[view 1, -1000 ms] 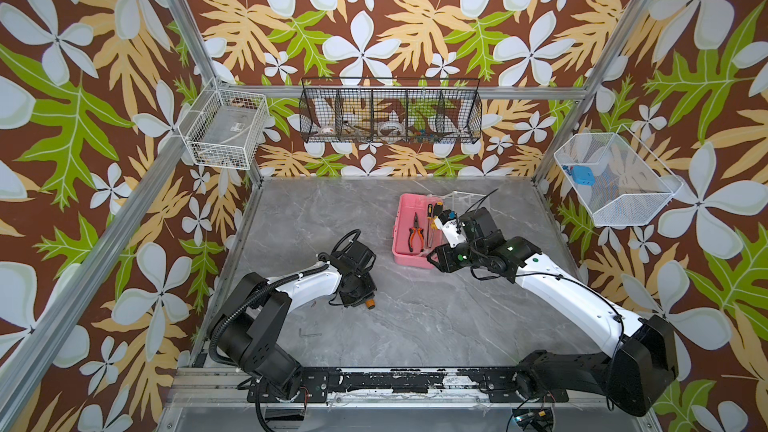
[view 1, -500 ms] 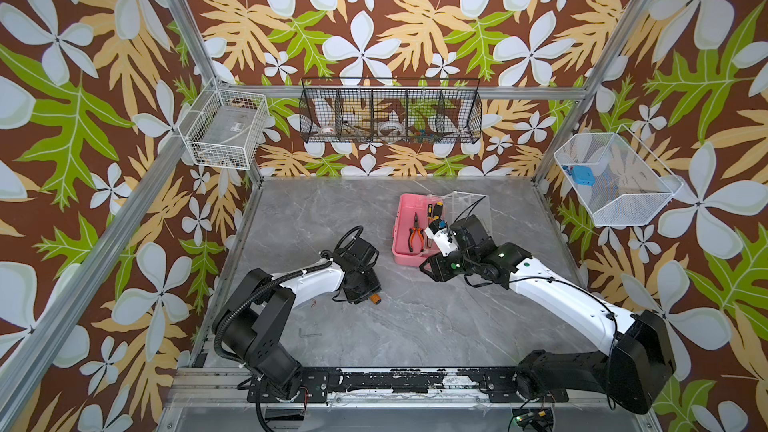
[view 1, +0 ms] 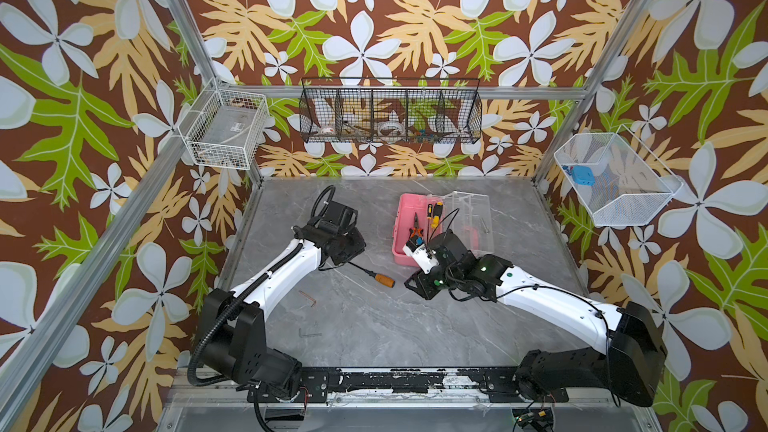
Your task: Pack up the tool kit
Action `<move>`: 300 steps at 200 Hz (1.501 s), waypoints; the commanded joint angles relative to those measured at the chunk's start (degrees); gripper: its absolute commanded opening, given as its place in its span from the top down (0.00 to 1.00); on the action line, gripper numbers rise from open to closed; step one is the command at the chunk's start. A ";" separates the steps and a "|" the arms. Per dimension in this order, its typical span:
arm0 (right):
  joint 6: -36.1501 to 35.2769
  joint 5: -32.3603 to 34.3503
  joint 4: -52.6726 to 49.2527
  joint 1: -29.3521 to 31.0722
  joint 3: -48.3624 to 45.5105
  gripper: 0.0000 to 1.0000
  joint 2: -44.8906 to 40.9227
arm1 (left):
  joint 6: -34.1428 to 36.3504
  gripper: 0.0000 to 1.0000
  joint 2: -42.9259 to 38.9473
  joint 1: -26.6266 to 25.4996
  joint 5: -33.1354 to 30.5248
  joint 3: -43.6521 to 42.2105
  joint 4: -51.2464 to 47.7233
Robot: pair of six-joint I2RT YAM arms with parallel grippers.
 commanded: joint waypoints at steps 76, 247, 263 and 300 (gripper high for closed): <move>2.57 7.14 3.82 1.84 3.89 0.88 16.02 | 5.94 0.85 23.59 1.31 1.54 9.17 12.59; 3.20 19.37 0.44 1.41 18.68 0.81 34.50 | 10.16 0.87 8.19 0.88 1.77 -16.16 5.30; 2.72 19.11 0.46 1.40 19.25 0.78 34.63 | 9.91 0.86 5.46 -0.11 1.87 -17.90 3.89; 2.46 18.72 0.00 1.41 21.25 0.76 35.87 | 8.34 0.86 0.19 -4.40 2.80 -19.38 1.65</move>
